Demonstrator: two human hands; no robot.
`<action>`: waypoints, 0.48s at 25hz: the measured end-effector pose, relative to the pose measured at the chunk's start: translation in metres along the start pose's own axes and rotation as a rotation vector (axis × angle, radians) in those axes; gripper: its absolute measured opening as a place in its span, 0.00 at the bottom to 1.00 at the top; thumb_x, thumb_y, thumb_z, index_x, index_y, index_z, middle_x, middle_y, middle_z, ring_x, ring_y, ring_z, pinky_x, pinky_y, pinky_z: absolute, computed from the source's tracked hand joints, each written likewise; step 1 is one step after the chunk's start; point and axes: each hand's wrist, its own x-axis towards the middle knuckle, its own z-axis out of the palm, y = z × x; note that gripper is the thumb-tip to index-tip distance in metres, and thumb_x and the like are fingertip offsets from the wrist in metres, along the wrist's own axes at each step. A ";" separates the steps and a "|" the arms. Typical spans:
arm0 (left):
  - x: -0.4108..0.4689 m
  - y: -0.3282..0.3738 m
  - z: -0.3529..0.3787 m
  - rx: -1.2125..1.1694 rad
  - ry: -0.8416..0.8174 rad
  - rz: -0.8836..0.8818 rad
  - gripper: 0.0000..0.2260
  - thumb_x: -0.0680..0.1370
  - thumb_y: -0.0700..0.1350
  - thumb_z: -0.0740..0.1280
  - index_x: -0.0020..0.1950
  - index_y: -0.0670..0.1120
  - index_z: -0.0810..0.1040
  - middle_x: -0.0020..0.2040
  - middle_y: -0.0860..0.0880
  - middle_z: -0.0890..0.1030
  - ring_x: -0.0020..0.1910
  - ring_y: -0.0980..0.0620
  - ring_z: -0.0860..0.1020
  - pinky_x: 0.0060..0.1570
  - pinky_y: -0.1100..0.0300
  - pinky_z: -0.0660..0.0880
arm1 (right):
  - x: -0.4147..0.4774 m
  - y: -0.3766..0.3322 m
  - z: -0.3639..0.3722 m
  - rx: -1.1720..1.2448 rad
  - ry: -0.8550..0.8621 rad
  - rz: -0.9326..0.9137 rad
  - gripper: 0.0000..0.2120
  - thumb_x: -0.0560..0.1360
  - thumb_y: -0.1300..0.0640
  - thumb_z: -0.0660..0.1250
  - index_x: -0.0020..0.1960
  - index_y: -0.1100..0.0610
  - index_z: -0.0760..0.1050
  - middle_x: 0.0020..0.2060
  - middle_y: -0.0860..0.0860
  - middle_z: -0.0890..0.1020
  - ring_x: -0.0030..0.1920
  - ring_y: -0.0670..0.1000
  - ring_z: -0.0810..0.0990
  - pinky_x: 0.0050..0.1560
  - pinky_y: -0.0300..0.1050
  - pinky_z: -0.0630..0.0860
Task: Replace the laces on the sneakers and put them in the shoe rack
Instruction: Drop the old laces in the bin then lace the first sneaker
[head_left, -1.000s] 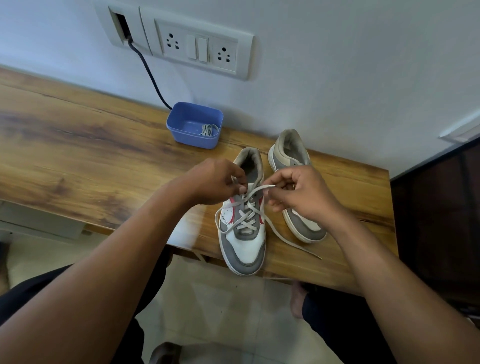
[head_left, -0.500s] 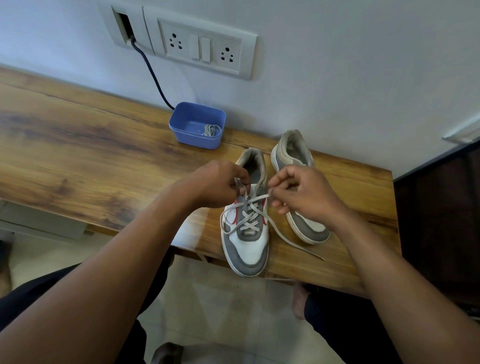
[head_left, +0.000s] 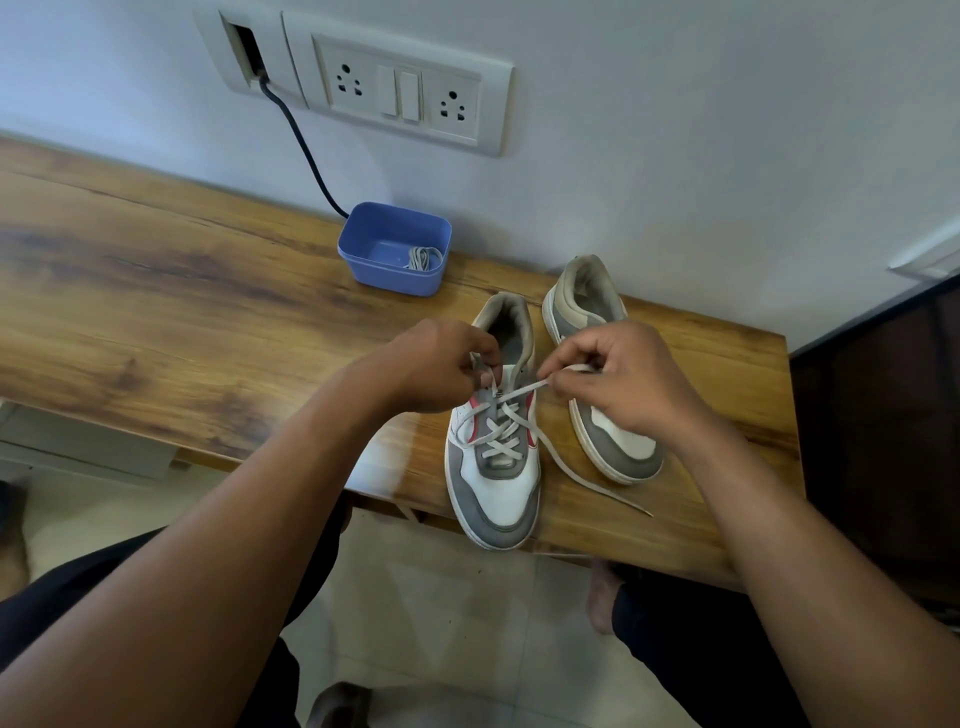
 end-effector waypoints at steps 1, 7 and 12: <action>0.000 -0.001 0.000 -0.003 0.009 -0.001 0.09 0.81 0.44 0.67 0.59 0.53 0.82 0.42 0.57 0.77 0.47 0.52 0.78 0.44 0.58 0.75 | 0.001 0.003 -0.006 0.016 0.019 0.023 0.07 0.74 0.62 0.76 0.44 0.50 0.87 0.35 0.40 0.85 0.31 0.40 0.80 0.32 0.32 0.73; 0.000 -0.001 0.002 0.018 0.014 0.004 0.09 0.81 0.45 0.67 0.58 0.54 0.82 0.41 0.56 0.77 0.47 0.50 0.78 0.45 0.56 0.76 | -0.001 0.000 0.004 -0.010 -0.032 -0.032 0.07 0.74 0.63 0.77 0.45 0.51 0.87 0.38 0.46 0.87 0.38 0.43 0.83 0.41 0.38 0.81; 0.001 -0.004 0.002 0.024 0.023 0.000 0.09 0.81 0.45 0.67 0.59 0.55 0.82 0.45 0.52 0.78 0.48 0.49 0.78 0.46 0.55 0.77 | -0.003 0.001 0.002 0.014 -0.110 0.011 0.06 0.76 0.61 0.77 0.49 0.51 0.86 0.38 0.45 0.87 0.39 0.45 0.85 0.42 0.41 0.82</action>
